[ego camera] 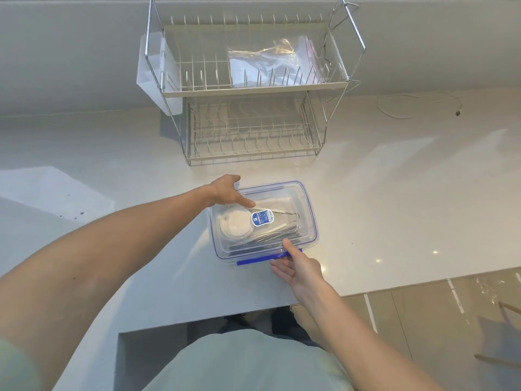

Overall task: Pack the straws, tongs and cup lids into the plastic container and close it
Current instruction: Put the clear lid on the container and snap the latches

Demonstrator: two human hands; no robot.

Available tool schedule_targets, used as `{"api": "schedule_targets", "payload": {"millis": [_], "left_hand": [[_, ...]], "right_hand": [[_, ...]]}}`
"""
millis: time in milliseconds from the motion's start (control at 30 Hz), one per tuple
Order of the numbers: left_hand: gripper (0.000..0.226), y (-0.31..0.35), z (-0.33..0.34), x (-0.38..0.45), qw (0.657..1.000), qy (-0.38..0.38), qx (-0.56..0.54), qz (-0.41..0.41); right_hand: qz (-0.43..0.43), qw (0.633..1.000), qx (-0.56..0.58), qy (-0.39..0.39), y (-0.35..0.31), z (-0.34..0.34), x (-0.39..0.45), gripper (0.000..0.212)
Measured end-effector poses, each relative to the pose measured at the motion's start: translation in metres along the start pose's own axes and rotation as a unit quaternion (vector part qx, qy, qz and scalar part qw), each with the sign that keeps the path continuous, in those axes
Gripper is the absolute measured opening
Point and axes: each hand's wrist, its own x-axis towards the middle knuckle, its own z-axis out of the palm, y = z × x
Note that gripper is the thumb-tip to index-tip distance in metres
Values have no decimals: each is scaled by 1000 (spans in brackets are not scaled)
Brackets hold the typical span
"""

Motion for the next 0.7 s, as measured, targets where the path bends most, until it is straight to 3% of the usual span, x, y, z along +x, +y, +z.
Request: {"api": "schedule_targets", "payload": {"millis": [167, 367, 500, 700], "left_hand": [[76, -2, -2, 5, 999, -38, 5, -22], [100, 0, -1, 5, 999, -31, -23, -24], [87, -1, -2, 3, 1000, -12, -7, -3], [75, -5, 4, -5, 996, 65, 16, 64]], "right_hand": [[16, 999, -30, 27, -11, 5, -6, 33], [2, 996, -64, 70, -16, 12, -5, 31], [-7, 993, -74, 90, -18, 17, -3, 26], [8, 996, -69, 57, -18, 12, -2, 27]]}}
